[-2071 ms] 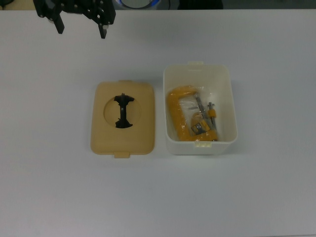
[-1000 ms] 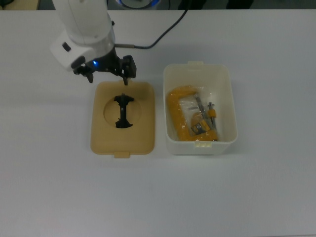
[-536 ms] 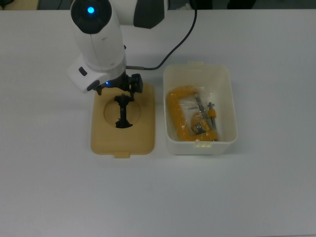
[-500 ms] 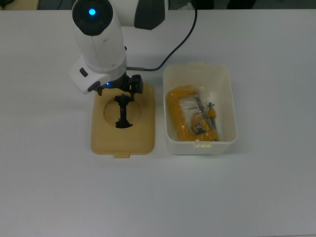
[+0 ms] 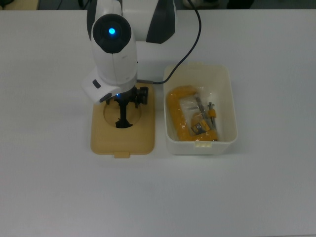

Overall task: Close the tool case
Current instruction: 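Close the gripper on the black handle of the tan lid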

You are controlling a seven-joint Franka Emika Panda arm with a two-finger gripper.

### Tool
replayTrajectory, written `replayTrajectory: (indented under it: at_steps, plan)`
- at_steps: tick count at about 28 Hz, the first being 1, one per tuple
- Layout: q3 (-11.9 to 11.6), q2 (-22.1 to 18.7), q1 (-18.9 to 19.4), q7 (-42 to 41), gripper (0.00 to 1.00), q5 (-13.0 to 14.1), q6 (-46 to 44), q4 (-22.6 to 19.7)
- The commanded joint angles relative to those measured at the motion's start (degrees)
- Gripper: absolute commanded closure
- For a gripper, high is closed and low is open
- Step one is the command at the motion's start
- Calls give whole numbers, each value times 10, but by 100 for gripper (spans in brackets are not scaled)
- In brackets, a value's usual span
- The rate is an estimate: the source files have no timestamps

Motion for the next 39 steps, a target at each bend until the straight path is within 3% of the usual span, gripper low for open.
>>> replayTrajectory:
  at_steps: [1, 4, 5, 6, 7, 8, 23, 39]
  plan:
    - [-2, 0, 11, 35, 29, -21, 27, -9]
    - [-3, 0, 11, 35, 56, -21, 28, -9]
    - [-2, 0, 11, 35, 78, -21, 28, -8]
    - [-3, 0, 11, 35, 88, -21, 27, -8]
    - [-3, 0, 11, 36, 97, -21, 27, -8]
    - [-2, 0, 11, 36, 100, -21, 27, -8]
    - [-7, -29, 3, 16, 100, -13, 5, -1]
    - [-9, -98, -24, -30, 100, 25, -126, 54]
